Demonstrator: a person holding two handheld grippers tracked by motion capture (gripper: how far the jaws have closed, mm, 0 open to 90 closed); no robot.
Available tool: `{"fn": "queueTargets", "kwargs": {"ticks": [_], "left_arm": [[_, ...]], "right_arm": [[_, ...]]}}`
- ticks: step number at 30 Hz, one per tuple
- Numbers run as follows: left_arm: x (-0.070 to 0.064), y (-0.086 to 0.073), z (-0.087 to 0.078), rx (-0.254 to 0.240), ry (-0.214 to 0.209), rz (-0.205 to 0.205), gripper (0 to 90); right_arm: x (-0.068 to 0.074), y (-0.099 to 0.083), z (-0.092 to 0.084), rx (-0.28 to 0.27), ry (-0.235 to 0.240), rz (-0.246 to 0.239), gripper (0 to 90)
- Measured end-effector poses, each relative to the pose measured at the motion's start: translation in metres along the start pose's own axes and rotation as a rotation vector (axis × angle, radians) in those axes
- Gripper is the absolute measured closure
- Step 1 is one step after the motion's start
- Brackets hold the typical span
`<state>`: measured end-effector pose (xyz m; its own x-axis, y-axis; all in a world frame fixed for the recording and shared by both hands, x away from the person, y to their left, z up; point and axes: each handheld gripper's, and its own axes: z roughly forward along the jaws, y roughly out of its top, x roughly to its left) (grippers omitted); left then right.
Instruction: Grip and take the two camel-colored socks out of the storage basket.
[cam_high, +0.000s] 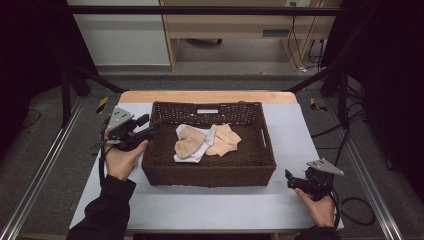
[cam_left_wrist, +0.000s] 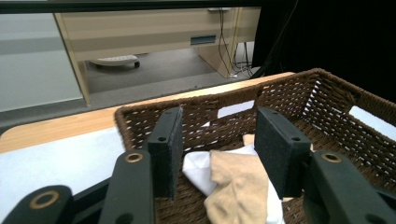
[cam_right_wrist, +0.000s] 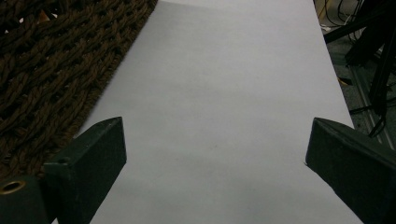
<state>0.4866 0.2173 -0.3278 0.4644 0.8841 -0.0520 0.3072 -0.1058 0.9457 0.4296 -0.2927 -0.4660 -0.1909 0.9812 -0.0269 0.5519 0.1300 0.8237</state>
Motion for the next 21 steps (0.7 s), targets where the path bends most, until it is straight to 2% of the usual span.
{"fn": "queueTargets", "kwargs": {"ticks": [8, 21], "left_arm": [[-0.011, 0.004, 0.028, 0.013, -0.001, 0.011, 51.7], [-0.018, -0.01, 0.076, 0.051, -0.011, 0.021, 46.4]], "right_arm": [[0.0, 0.0, 0.0, -0.002, 0.003, 0.002, 5.4], [0.0, 0.0, 0.0, 0.001, 0.005, 0.004, 5.4]]}}
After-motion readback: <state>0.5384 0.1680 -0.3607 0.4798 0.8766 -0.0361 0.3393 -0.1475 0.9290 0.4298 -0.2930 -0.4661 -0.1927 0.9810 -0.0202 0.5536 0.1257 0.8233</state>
